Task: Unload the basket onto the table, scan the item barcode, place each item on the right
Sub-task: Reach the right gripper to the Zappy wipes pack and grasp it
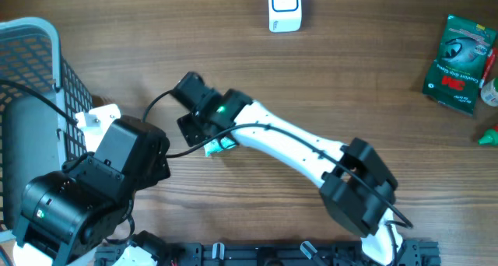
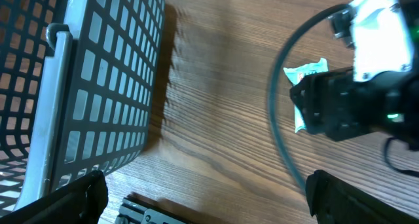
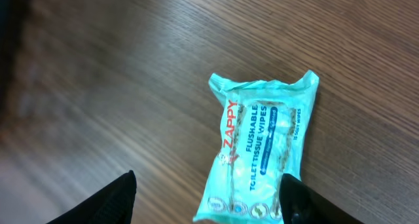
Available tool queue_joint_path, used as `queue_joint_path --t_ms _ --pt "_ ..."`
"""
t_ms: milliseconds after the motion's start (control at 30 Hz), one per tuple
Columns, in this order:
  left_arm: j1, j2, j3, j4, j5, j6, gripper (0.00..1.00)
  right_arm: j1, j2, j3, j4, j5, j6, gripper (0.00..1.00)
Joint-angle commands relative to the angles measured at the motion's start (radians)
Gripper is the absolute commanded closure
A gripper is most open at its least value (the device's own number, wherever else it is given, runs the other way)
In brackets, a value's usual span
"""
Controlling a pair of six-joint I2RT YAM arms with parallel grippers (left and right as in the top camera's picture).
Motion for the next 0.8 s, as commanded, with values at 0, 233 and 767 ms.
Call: queue_joint_path --t_ms 0,233,767 --pt "0.003 -0.003 0.001 0.000 -0.002 -0.013 0.00 0.018 0.107 -0.002 0.019 0.167 0.088 0.34" --pt "0.003 -0.003 0.001 -0.001 -0.002 -0.013 0.00 0.022 0.187 -0.002 0.027 0.171 0.100 0.45" --pt "0.003 -0.003 0.001 0.000 -0.002 -0.013 0.00 -0.280 0.050 0.021 -0.148 -0.594 -0.021 0.95"
